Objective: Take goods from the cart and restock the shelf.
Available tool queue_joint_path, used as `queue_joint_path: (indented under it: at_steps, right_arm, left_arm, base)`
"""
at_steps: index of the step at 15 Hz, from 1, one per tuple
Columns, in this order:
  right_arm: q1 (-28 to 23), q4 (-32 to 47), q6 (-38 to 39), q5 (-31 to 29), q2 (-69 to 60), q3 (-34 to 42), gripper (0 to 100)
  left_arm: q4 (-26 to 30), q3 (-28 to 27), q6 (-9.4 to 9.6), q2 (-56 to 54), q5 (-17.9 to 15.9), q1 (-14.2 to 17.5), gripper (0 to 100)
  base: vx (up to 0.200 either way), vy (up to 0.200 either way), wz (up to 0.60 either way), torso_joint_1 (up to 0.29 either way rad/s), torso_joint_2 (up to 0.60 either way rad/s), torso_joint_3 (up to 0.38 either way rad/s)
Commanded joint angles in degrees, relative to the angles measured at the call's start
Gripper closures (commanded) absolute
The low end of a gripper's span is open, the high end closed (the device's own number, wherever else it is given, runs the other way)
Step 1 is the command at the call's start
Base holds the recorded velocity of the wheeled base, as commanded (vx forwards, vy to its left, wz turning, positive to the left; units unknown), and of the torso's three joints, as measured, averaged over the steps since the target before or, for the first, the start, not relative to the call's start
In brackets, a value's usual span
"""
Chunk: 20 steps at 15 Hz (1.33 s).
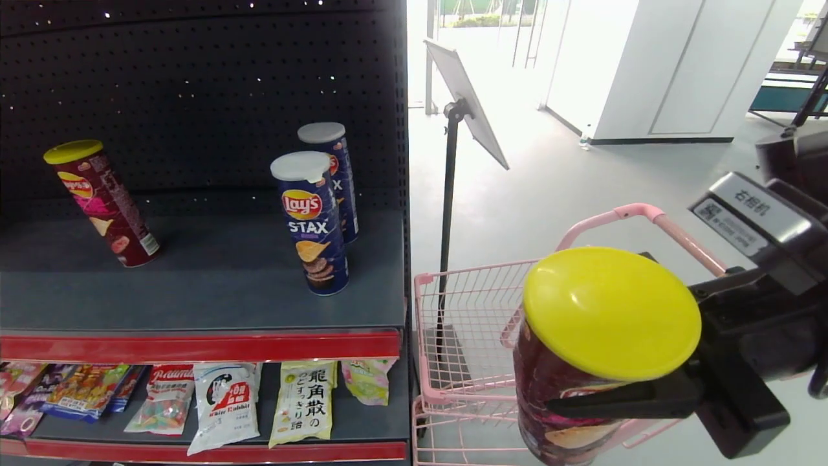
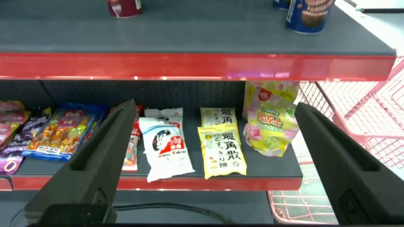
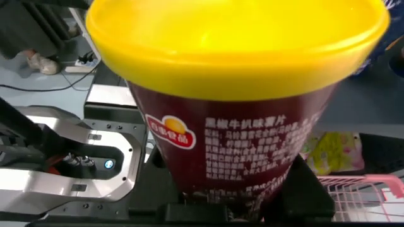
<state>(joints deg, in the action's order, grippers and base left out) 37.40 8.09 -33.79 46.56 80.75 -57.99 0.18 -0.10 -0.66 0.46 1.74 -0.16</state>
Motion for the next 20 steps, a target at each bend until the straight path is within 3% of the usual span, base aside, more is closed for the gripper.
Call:
queue_joint_path:
  at_steps: [1,6,13,20]
  right_arm:
    - [1.7,0.5,0.4,-1.3,0.0,-1.8,100]
    - [3.5,0.2,1.1,-2.8,-0.6,0.0,100]
    - [3.7,0.1,1.1,-3.2,-2.5,2.6,100]
    - [5.6,-1.3,1.2,-9.0,-1.8,2.4,100]
  left_arm:
    - [0.0,0.0,-0.04,0.0,0.0,0.0,0]
    - [0.1,0.0,-0.04,0.0,0.0,0.0,0]
    - [0.0,0.0,-0.04,0.0,0.0,0.0,0]
    - [0.0,0.0,-0.04,0.0,0.0,0.1,0]
  base:
    - [0.0,0.0,0.0,0.163,-0.38,-0.198]
    - [0.0,0.0,0.0,0.143,-0.32,-0.169]
    - [0.0,0.0,0.0,0.004,-0.01,-0.005]
    - [0.0,0.0,0.0,0.0,0.0,0.0]
